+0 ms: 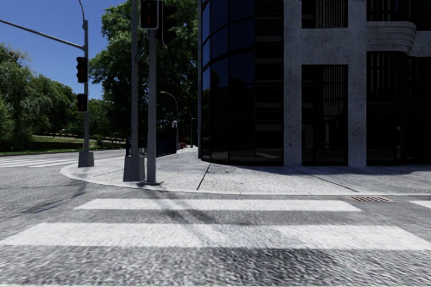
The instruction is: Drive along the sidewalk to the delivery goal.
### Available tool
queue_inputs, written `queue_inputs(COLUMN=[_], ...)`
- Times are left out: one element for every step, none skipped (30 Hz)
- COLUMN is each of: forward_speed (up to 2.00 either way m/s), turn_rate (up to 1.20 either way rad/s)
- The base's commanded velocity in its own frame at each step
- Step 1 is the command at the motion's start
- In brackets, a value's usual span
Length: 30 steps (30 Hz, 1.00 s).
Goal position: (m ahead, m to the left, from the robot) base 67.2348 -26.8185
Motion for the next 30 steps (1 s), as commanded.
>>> queue_inputs(forward_speed=[2.00, 2.00, 2.00, 2.00, 2.00, 2.00, 2.00, 2.00, 2.00, 2.00, 2.00, 2.00, 2.00, 2.00, 2.00, 2.00, 2.00, 2.00, 2.00, 2.00, 2.00, 2.00, 2.00, 2.00, 2.00, 2.00, 1.96, 1.76, 1.57, 1.57], turn_rate=[0.00, 0.00, 0.00, 0.00, 0.00, 0.00, 0.00, 0.00, 0.00, 0.00, 0.00, 0.00, 0.00, 0.00, 0.05, 0.11, 0.18, 0.20, 0.20, 0.21, 0.21, 0.21, 0.21, 0.21, 0.16, 0.13, 0.13, 0.12, 0.12, 0.12])
